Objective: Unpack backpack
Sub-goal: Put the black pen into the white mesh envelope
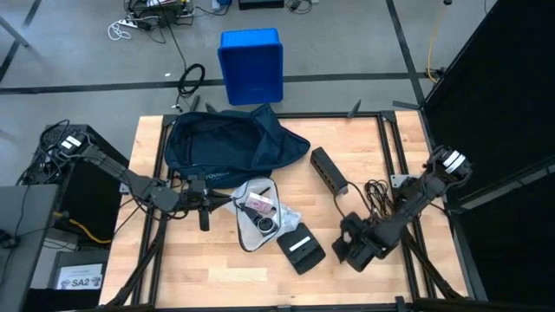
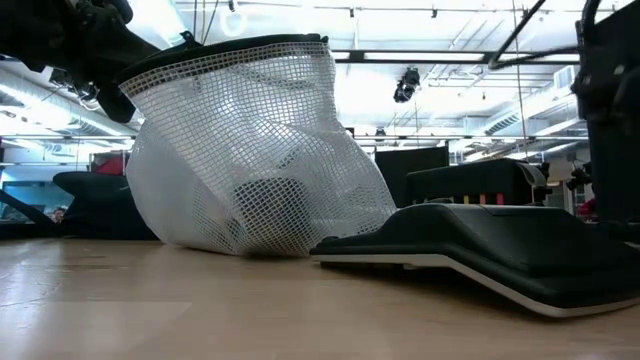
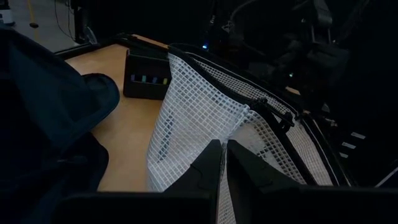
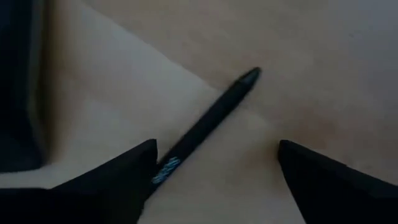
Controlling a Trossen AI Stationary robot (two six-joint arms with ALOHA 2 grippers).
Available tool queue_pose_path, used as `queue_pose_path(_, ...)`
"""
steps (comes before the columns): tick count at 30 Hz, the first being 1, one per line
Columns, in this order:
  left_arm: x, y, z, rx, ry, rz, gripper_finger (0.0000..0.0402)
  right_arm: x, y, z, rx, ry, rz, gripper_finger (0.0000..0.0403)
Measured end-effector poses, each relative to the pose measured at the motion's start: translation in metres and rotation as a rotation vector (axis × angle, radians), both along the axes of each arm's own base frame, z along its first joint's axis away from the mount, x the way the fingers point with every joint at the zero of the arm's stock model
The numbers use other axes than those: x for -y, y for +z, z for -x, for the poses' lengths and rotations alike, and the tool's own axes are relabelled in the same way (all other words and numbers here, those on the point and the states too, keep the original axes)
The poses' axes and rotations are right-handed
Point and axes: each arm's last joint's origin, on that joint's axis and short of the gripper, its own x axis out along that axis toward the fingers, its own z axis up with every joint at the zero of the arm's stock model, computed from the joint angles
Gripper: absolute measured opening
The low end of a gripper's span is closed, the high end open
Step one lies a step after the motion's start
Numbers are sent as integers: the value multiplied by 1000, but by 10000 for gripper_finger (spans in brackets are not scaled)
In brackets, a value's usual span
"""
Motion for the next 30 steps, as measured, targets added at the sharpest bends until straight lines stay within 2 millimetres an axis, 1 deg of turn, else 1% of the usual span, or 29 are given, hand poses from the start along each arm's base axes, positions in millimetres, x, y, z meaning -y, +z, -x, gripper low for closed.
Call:
queue_pose_path(3,0,0,0,0,0,0,0,6,-5,1,-34,-17,-8,281)
queue_pose_path(6,0,0,0,0,0,0,0,10,-7,1,-67,-13,-21,238)
queue_pose_path(10,0,0,0,0,0,0,0,11,-7,1,-79,0,-22,167)
queue_pose_path(16,0,0,0,0,0,0,0,10,-7,0,-72,2,-30,49)
queue_pose_path(18,0,0,0,0,0,0,0,10,-7,0,-70,8,-30,18)
queue_pose_path(20,0,0,0,0,0,0,0,10,-7,0,-73,34,-22,11)
queue_pose_path(23,0,0,0,0,0,0,0,10,-7,0,-71,43,-14,13)
queue_pose_path(30,0,0,0,0,0,0,0,9,-4,-2,-61,50,4,4)
